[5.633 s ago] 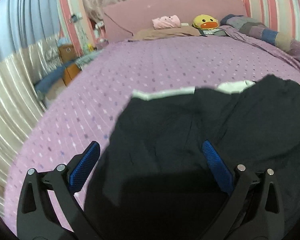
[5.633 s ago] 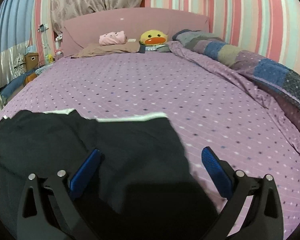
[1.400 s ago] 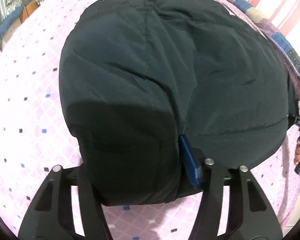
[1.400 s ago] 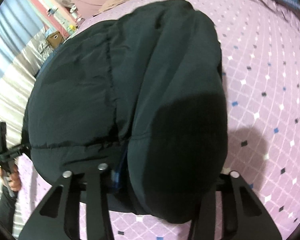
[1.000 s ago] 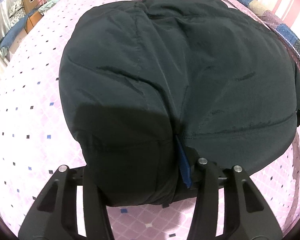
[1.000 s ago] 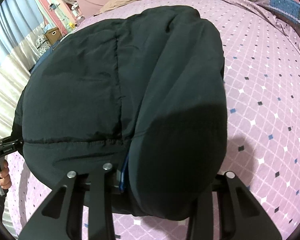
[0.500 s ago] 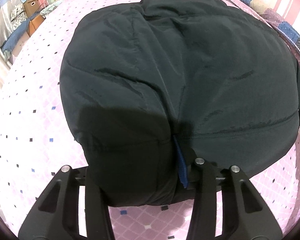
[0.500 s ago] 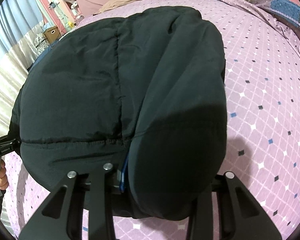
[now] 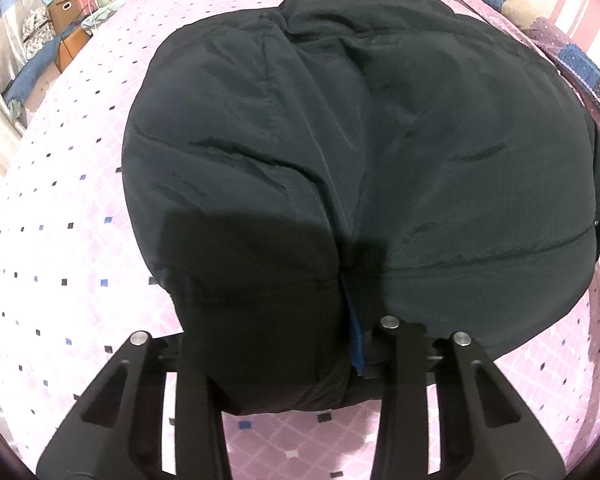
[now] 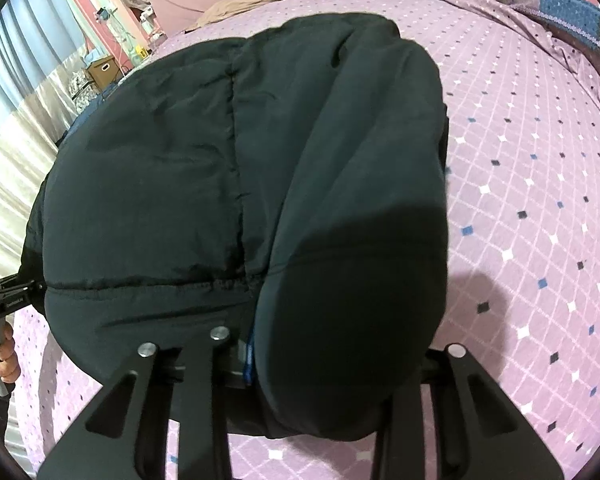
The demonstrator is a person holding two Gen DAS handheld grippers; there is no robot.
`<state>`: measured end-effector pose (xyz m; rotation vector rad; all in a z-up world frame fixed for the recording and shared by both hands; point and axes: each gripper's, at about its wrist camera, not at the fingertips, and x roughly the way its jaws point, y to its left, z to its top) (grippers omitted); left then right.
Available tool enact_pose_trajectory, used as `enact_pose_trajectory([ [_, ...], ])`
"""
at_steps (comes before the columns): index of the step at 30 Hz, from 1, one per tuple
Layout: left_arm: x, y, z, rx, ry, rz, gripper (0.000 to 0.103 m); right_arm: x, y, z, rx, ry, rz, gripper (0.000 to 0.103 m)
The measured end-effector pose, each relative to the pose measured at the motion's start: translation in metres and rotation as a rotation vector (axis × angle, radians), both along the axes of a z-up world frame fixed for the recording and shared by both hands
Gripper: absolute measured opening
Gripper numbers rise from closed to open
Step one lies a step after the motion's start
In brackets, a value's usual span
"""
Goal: Fold large clothes
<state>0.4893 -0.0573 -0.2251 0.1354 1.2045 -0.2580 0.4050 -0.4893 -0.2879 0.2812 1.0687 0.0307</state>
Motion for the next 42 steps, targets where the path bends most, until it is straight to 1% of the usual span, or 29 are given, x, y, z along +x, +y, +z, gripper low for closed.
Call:
enact_pose_trajectory([
  [4,0.003,0.000,0.013,-0.003,0.002,0.004,0.024,0.001,0.002,0.017,-0.015,-0.029,-0.002,0.025],
  [8,0.003,-0.004,0.038,0.013,-0.044,0.009,0.016,0.002,0.010,0.050,-0.053,-0.100,0.017,0.023],
  [10,0.003,-0.007,0.055,0.008,-0.070,0.024,0.014,0.003,0.017,0.073,-0.081,-0.145,0.035,0.022],
  [13,-0.002,-0.015,0.072,0.021,-0.105,0.033,0.012,0.003,0.037,0.111,-0.157,-0.218,0.090,0.021],
  [15,-0.010,-0.020,0.084,0.032,-0.136,0.037,0.012,-0.004,0.055,0.141,-0.221,-0.294,0.137,0.021],
  [17,-0.024,-0.018,0.102,0.026,-0.172,0.048,0.012,-0.019,0.069,0.164,-0.263,-0.364,0.169,0.020],
  [19,-0.045,-0.014,0.119,0.019,-0.211,0.060,0.012,-0.040,0.083,0.184,-0.329,-0.431,0.202,0.020],
  [20,-0.060,-0.012,0.126,0.025,-0.237,0.065,0.012,-0.050,0.088,0.191,-0.356,-0.455,0.215,0.020],
  [21,-0.078,-0.010,0.133,0.046,-0.268,0.069,0.012,-0.063,0.093,0.197,-0.381,-0.478,0.224,0.020],
  [22,-0.095,-0.007,0.139,0.056,-0.290,0.070,0.012,-0.081,0.096,0.202,-0.405,-0.504,0.232,0.020],
  [23,-0.113,-0.001,0.144,0.049,-0.302,0.078,0.012,-0.101,0.097,0.205,-0.422,-0.525,0.235,0.020],
  [25,-0.153,0.011,0.151,0.035,-0.316,0.086,0.012,-0.141,0.098,0.209,-0.449,-0.551,0.240,0.020],
  [28,-0.213,0.032,0.154,0.012,-0.325,0.100,0.012,-0.191,0.092,0.208,-0.444,-0.549,0.223,0.020],
  [30,-0.251,0.042,0.152,0.009,-0.322,0.107,0.013,-0.225,0.083,0.198,-0.422,-0.521,0.207,0.020],
  [31,-0.264,0.045,0.149,-0.002,-0.315,0.112,0.013,-0.234,0.083,0.195,-0.421,-0.504,0.203,0.020],
  [33,-0.294,0.053,0.140,-0.014,-0.296,0.115,0.014,-0.250,0.073,0.175,-0.422,-0.443,0.190,0.020],
  [35,-0.308,0.059,0.125,-0.007,-0.274,0.118,0.015,-0.254,0.060,0.150,-0.413,-0.368,0.175,0.020],
  [36,-0.312,0.063,0.115,-0.003,-0.255,0.123,0.015,-0.254,0.049,0.135,-0.390,-0.318,0.163,0.020],
  [38,-0.319,0.066,0.101,-0.023,-0.229,0.123,0.018,-0.256,0.037,0.110,-0.352,-0.241,0.147,0.022],
  [40,-0.326,0.068,0.095,-0.027,-0.221,0.115,0.020,-0.259,0.031,0.090,-0.332,-0.191,0.139,0.023],
  [42,-0.330,0.069,0.092,0.001,-0.237,0.100,0.021,-0.259,0.028,0.083,-0.310,-0.172,0.120,0.024],
])
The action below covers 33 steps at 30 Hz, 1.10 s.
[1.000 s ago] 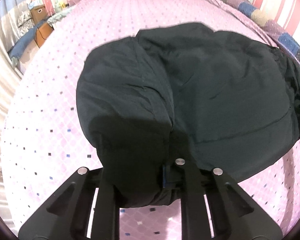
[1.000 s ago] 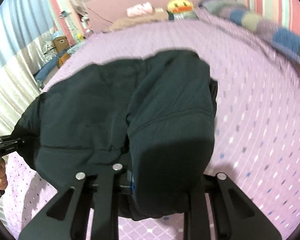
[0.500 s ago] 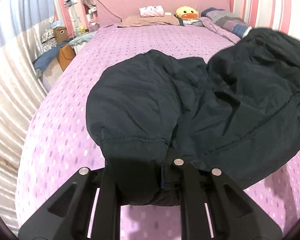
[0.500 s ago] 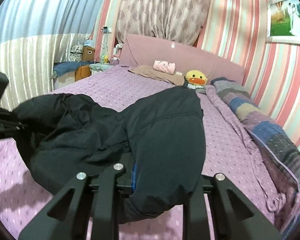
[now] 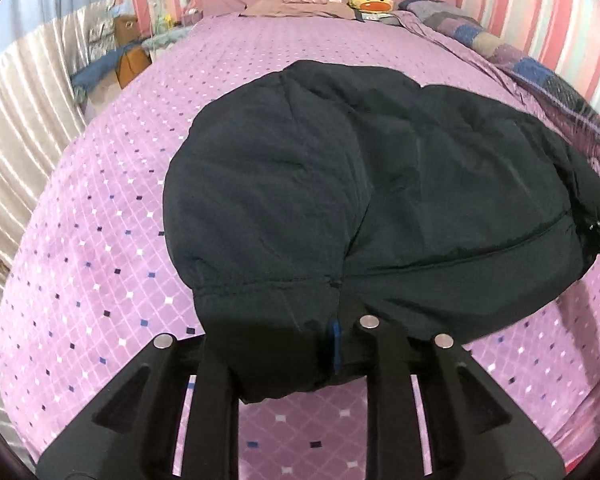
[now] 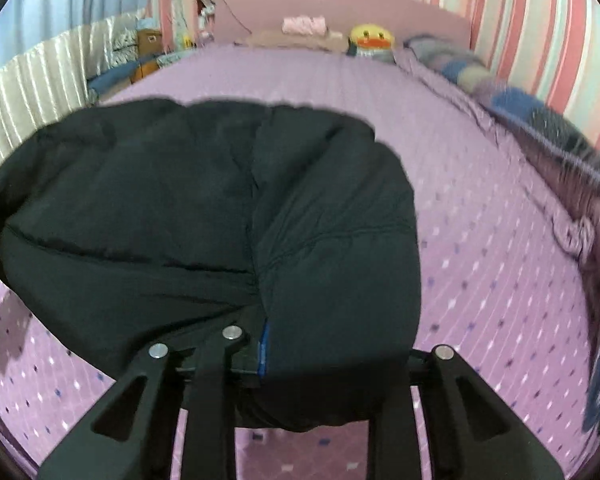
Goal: Fold large clothes
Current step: 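Lower the folded bundle onto the bed and open both tools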
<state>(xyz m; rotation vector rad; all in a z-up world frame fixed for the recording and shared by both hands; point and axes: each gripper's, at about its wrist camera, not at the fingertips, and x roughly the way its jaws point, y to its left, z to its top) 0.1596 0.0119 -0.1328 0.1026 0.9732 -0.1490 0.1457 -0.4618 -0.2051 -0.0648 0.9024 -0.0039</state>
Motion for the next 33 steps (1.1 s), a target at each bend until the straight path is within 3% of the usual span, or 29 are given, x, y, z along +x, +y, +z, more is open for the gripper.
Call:
enact_pose_trajectory([
  [5,0.000,0.014,-0.003,-0.054,0.025,0.028,0.025,0.001,-0.002,-0.002,0.025,0.016,-0.013,0.025],
  [15,-0.007,0.013,-0.011,-0.066,0.055,0.040,0.048,0.007,-0.009,0.000,0.067,0.054,-0.027,0.038],
  [17,-0.008,0.013,-0.011,-0.063,0.059,0.040,0.058,0.004,-0.008,0.001,0.067,0.054,-0.032,0.046],
  [18,-0.009,0.013,-0.010,-0.046,0.050,0.048,0.070,0.002,-0.008,0.002,0.065,0.050,-0.033,0.052],
  [19,-0.013,0.018,-0.006,-0.022,0.022,0.055,0.079,0.000,-0.008,0.003,0.066,0.048,-0.032,0.052],
  [20,-0.012,0.015,-0.005,-0.013,0.011,0.058,0.081,-0.002,-0.009,0.004,0.068,0.050,-0.033,0.052],
  [27,-0.013,0.048,0.001,-0.002,0.027,0.092,0.082,-0.006,-0.016,0.008,0.135,0.055,-0.061,0.053],
  [31,-0.007,0.053,-0.004,0.002,0.042,0.113,0.082,-0.005,-0.018,0.005,0.107,0.060,-0.088,0.054],
  [32,-0.004,0.054,-0.006,0.001,0.048,0.119,0.082,-0.006,-0.020,0.005,0.101,0.059,-0.101,0.057],
  [33,-0.003,0.054,-0.007,-0.001,0.049,0.122,0.082,-0.008,-0.023,0.007,0.080,0.045,-0.127,0.070],
])
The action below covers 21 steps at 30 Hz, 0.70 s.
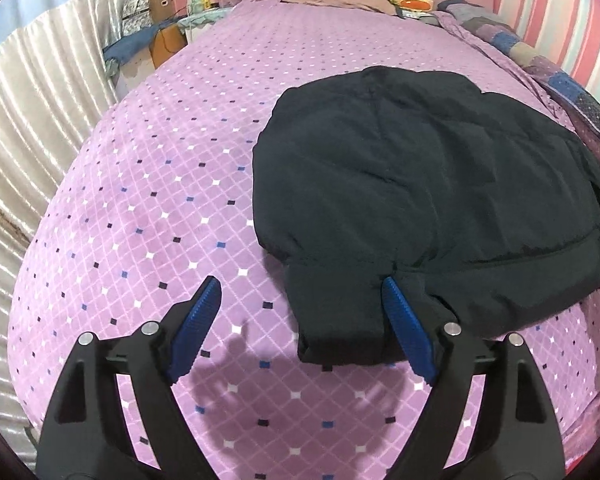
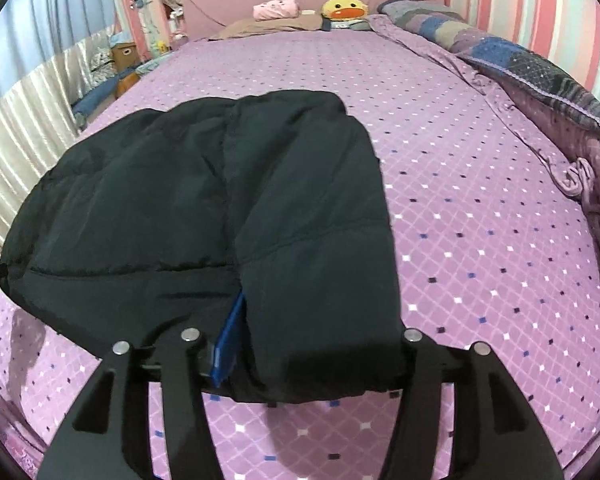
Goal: Fold large clothes
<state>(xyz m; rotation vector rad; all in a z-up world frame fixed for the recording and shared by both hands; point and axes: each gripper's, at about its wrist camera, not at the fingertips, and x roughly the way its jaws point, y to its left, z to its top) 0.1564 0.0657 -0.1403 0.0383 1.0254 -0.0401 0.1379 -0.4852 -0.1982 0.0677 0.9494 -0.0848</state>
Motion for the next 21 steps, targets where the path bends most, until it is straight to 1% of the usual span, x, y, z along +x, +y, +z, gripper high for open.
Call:
enact_pose_trajectory([
  [1,0.001,0.000,-0.002,-0.002,0.001,0.003,0.082,-0.002,-0.004,0.003,-0.010,-0.019,-0.020,0.075],
  [3,0.003,0.000,-0.004,0.007,0.001,0.005,0.082,-0.004,-0.016,0.006,0.021,-0.025,-0.044,0.075],
  [5,0.004,0.001,-0.007,0.011,0.003,0.006,0.082,-0.003,-0.023,0.005,0.028,-0.012,-0.061,0.075],
  [11,0.013,0.002,-0.018,0.017,0.023,0.024,0.084,0.009,-0.022,-0.017,-0.062,0.052,-0.085,0.075],
  [13,0.018,-0.002,-0.022,0.030,0.028,0.026,0.085,0.011,-0.022,-0.025,-0.083,0.062,-0.097,0.078],
  [16,0.024,-0.002,-0.032,0.031,0.042,0.030,0.085,0.012,-0.026,-0.037,-0.081,0.073,-0.120,0.083],
  [19,0.030,-0.002,-0.041,0.026,0.055,0.030,0.086,0.013,-0.032,-0.045,-0.049,0.077,-0.134,0.085],
  [21,0.034,-0.004,-0.046,0.037,0.056,0.028,0.087,0.014,-0.032,-0.050,-0.059,0.075,-0.138,0.088],
])
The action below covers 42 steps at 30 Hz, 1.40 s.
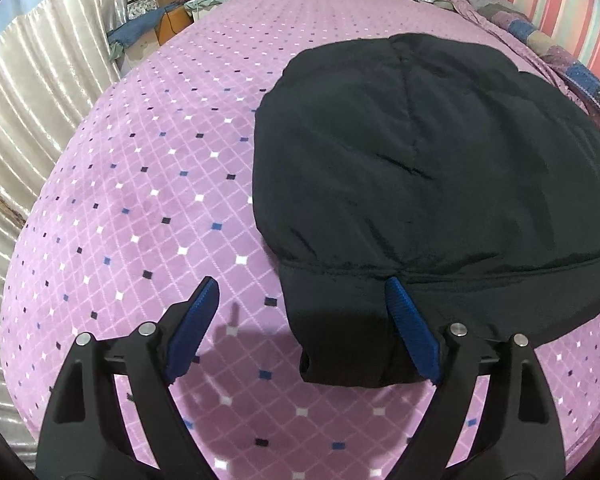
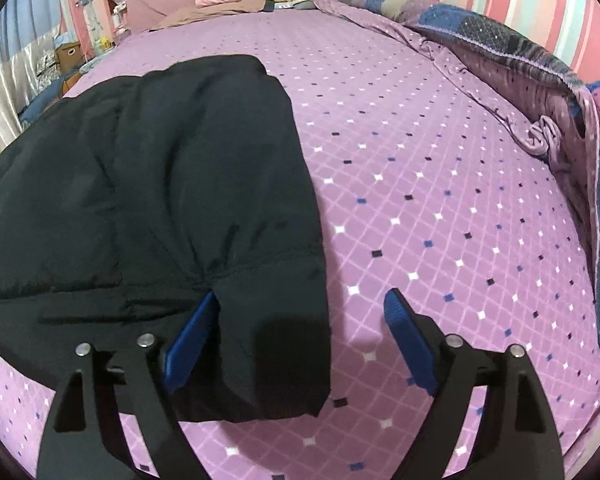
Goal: Fold large clothes
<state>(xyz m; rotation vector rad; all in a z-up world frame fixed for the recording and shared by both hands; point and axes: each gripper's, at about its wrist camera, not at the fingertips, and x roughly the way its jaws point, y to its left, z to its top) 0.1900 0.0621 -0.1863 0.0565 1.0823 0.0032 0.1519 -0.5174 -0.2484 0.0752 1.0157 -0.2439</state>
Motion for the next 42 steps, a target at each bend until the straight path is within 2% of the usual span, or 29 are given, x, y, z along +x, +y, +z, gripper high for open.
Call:
enact_pose_trajectory([
  [5,0.010,-0.006,-0.005,0.020,-0.007,0.002,0.089,0.000,-0.004,-0.002,0.017,-0.015,-0.012,0.089],
  [8,0.008,-0.003,0.001,0.010,-0.016,0.016,0.089,-0.014,0.001,0.009,0.024,-0.071,-0.015,0.089],
  [10,-0.002,0.003,0.009,0.023,-0.034,0.033,0.095,-0.023,0.008,0.018,0.028,-0.118,-0.013,0.090],
  [13,-0.011,0.001,0.020,0.032,-0.066,0.045,0.100,-0.037,0.028,0.033,0.039,-0.183,0.009,0.091],
  [18,-0.028,-0.009,0.040,0.046,-0.116,0.041,0.100,-0.050,0.069,0.052,0.041,-0.256,0.049,0.101],
  [20,-0.035,-0.018,0.048,0.024,-0.125,0.027,0.100,-0.052,0.083,0.058,0.029,-0.278,0.060,0.101],
  [25,-0.053,-0.045,0.058,0.020,-0.139,-0.020,0.100,-0.053,0.112,0.059,0.004,-0.282,0.075,0.101],
  [29,-0.062,-0.060,0.060,0.046,-0.143,-0.036,0.100,-0.063,0.123,0.057,0.045,-0.280,0.066,0.101],
  [33,-0.079,-0.068,0.072,0.008,-0.166,-0.033,0.100,-0.079,0.135,0.066,0.050,-0.297,0.071,0.101],
  [35,-0.091,-0.070,0.081,0.003,-0.190,-0.034,0.100,-0.087,0.140,0.073,0.037,-0.304,0.066,0.101],
  [39,-0.103,-0.085,0.091,0.047,-0.231,-0.037,0.100,-0.093,0.148,0.079,0.001,-0.277,0.059,0.101],
  [42,-0.113,-0.086,0.101,0.018,-0.246,-0.040,0.100,-0.102,0.158,0.090,-0.015,-0.298,0.072,0.101],
])
